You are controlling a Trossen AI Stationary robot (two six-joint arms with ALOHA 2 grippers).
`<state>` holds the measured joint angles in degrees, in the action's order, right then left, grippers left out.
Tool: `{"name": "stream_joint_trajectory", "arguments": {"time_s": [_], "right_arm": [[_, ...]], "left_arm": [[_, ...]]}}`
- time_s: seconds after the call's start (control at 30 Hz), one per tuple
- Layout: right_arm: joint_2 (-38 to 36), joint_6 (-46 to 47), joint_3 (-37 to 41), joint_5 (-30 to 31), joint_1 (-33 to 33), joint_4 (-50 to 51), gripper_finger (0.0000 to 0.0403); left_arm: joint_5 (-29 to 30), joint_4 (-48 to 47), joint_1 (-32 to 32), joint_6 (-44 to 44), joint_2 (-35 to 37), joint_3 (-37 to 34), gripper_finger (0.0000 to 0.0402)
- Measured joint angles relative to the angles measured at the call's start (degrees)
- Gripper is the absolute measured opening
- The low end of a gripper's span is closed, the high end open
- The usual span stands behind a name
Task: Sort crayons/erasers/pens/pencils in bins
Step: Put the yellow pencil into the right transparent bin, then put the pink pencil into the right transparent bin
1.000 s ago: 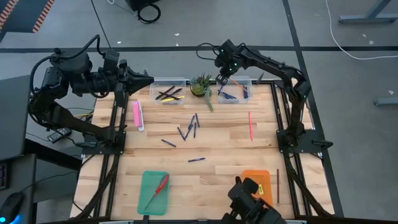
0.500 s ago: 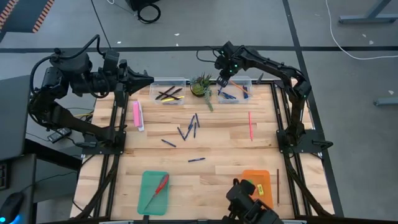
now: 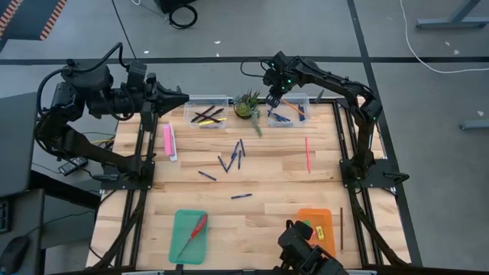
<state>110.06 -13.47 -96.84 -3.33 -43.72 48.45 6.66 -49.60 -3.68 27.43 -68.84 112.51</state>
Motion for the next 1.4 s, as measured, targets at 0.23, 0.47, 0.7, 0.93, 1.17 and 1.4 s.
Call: {"name": "stream_joint_trajectory", "arguments": {"time_s": [0.23,0.47,0.7,0.93,1.17,1.4], "right_arm": [[0.00,-0.23,-0.02,-0.55,0.00,-1.32,0.0052],[0.04,-0.24,-0.02,-0.58,0.00,-1.75,0.0126],[-0.20,0.22,-0.07,-0.61,0.58,2.40,0.0150],[-0.48,3.42,-0.13,-0.20,0.86,16.84,0.0151],[-1.13,24.02,-0.11,-4.26,2.09,36.37,0.0151],[-3.65,33.29,4.26,-4.36,5.86,38.97,0.0151]], "left_arm": [[-0.01,-0.01,0.00,-0.10,0.00,0.00,0.0024],[0.00,-0.01,0.00,-0.04,0.00,0.00,0.0035],[-0.01,-0.02,0.01,-0.06,0.00,0.00,0.0029],[-0.02,-0.03,0.02,-0.23,0.00,0.00,0.0034],[0.00,-0.02,0.00,-0.22,0.00,0.00,0.0031],[0.00,-0.03,0.02,-0.21,-0.02,0.00,0.0026]]}}
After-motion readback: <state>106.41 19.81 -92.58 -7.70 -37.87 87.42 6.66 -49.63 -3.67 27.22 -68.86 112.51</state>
